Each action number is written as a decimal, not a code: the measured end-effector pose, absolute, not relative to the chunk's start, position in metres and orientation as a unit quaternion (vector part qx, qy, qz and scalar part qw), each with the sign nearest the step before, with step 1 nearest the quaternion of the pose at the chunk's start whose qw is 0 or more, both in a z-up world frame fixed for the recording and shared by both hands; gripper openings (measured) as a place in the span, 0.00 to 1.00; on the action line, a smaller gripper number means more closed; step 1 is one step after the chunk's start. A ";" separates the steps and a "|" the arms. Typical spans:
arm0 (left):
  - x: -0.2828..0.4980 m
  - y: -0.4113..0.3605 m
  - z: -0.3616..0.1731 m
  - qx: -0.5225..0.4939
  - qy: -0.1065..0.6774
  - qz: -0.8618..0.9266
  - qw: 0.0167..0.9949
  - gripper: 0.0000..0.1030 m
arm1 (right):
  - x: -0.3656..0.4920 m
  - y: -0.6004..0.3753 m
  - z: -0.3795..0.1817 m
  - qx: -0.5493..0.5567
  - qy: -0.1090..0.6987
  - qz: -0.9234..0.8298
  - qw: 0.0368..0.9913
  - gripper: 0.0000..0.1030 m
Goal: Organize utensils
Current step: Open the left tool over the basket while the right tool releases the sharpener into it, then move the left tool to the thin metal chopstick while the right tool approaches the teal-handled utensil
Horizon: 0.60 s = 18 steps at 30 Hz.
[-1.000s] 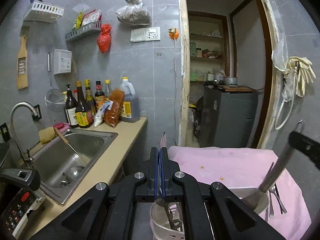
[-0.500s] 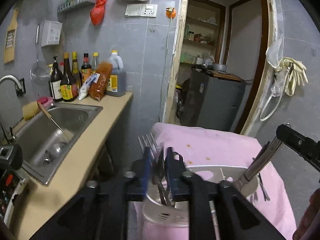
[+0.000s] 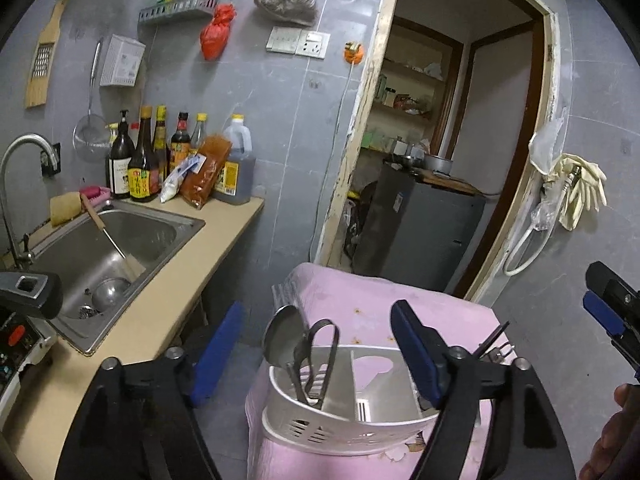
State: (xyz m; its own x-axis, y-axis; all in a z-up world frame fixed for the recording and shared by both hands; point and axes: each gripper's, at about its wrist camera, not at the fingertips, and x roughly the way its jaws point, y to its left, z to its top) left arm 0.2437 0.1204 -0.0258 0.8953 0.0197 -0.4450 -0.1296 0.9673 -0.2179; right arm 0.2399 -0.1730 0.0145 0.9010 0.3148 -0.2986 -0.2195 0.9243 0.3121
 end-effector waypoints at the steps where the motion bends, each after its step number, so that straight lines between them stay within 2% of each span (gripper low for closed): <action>1: 0.242 0.118 -0.024 -0.121 0.222 0.040 0.967 0.79 | 0.238 -0.178 0.016 0.131 0.169 0.134 0.968 0.93; 4: 0.235 0.107 -0.014 -0.116 0.204 0.045 0.971 0.88 | 0.232 -0.193 0.022 0.108 0.155 0.113 0.975 0.99; 9: 0.227 0.086 -0.002 -0.102 0.170 0.067 0.978 0.97 | 0.228 -0.214 0.029 0.066 0.154 0.089 0.982 0.99; 18: 0.221 0.030 0.007 -0.055 0.142 0.055 0.987 0.99 | 0.224 -0.263 0.026 0.035 0.160 0.055 0.985 0.99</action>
